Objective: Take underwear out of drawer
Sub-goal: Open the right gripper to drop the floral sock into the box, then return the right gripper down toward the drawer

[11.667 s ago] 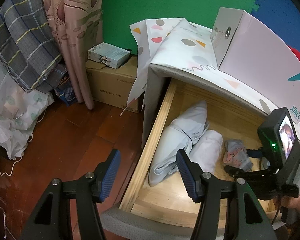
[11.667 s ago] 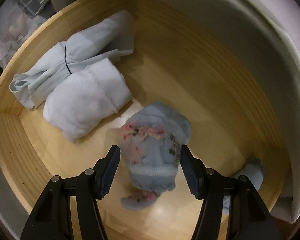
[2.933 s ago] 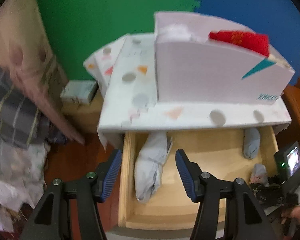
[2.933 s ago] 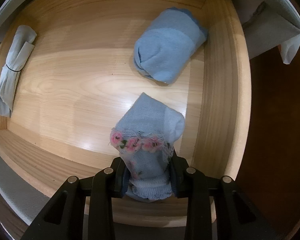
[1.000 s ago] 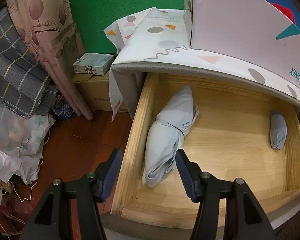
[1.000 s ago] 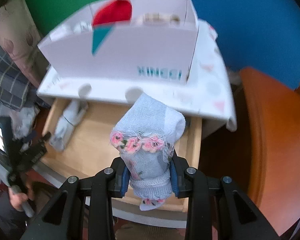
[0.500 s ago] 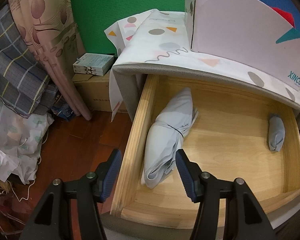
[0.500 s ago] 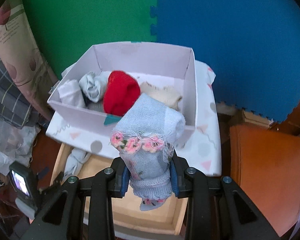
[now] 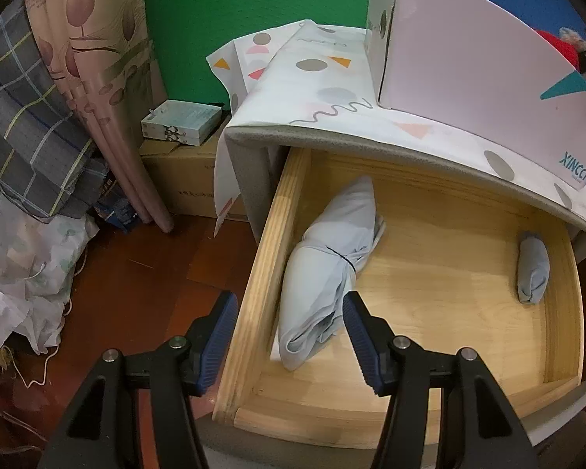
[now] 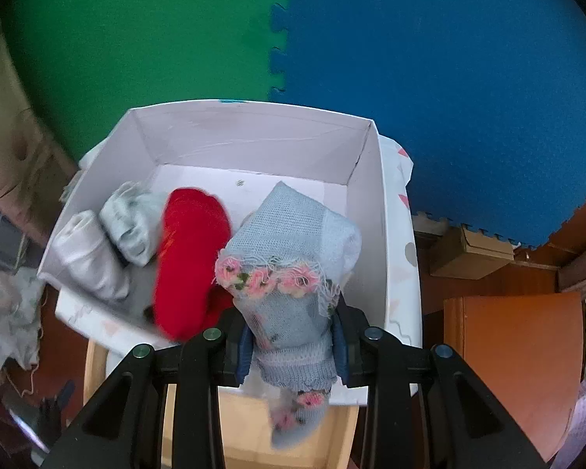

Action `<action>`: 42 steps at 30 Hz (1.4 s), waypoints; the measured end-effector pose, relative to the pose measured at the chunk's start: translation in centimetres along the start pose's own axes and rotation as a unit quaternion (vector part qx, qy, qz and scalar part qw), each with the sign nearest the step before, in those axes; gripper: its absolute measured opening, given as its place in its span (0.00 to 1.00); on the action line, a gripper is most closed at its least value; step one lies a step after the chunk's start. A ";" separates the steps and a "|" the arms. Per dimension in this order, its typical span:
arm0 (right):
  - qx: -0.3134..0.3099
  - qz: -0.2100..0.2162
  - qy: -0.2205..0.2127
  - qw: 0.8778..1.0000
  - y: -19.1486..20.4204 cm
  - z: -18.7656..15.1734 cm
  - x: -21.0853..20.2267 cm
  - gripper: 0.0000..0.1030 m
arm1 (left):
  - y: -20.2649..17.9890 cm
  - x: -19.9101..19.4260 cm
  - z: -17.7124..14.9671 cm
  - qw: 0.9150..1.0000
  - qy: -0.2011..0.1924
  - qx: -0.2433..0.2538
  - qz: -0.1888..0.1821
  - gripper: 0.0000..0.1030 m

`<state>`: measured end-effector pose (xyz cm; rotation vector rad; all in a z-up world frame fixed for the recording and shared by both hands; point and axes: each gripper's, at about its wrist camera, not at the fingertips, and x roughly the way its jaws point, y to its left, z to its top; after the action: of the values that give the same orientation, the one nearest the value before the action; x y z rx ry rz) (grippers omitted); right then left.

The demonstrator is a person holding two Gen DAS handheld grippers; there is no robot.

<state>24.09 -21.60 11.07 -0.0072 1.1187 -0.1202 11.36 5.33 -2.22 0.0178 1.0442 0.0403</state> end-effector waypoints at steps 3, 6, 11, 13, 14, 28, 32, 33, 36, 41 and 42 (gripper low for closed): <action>0.010 0.001 0.003 1.000 -0.1 1.3 1.3 0.29 | 0.1 0.1 0.0 1.000 0.001 -0.005 -0.004 0.56; 0.017 -0.001 0.004 1.000 -0.1 2.6 2.6 0.29 | 0.2 0.1 0.1 1.000 0.000 -0.007 -0.006 0.56; 0.026 -0.007 0.011 1.000 -0.1 3.8 4.7 0.31 | 0.4 0.1 0.1 1.000 0.000 -0.011 -0.010 0.56; 0.027 -0.009 0.018 0.999 -0.1 3.9 5.5 0.34 | 0.3 0.1 0.1 1.000 0.000 -0.011 -0.009 0.56; 0.027 -0.011 0.021 0.999 -0.1 4.0 5.9 0.35 | 0.4 0.1 0.1 1.000 0.000 -0.011 -0.010 0.56; 0.031 -0.002 -0.020 0.999 -1.1 2.3 1.5 0.52 | 0.4 0.1 0.0 1.000 0.000 -0.013 -0.010 0.56; 0.039 0.021 -0.043 0.998 -1.6 -0.9 -1.4 0.53 | 0.4 0.0 0.0 1.000 -0.003 -0.014 -0.008 0.56; 0.040 0.027 -0.047 0.998 -1.8 -1.9 -2.0 0.53 | 0.4 -0.1 0.0 1.000 -0.005 -0.014 -0.008 0.56; 0.035 0.031 -0.054 0.997 -2.1 -5.6 -3.1 0.55 | 0.4 -0.2 -0.1 1.000 -0.006 -0.013 -0.006 0.56; 0.028 0.025 -0.037 0.999 -2.4 -11.8 -2.0 0.58 | 0.5 -0.5 -0.2 1.000 -0.012 -0.014 -0.006 0.56; 0.028 0.021 -0.033 0.999 -2.5 -12.8 -1.3 0.58 | 0.5 -0.5 -0.1 1.000 -0.012 -0.014 -0.005 0.56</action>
<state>11.83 -23.26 6.81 0.0612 1.0490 -0.1127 10.96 5.78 -1.82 -0.0120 1.0188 0.0452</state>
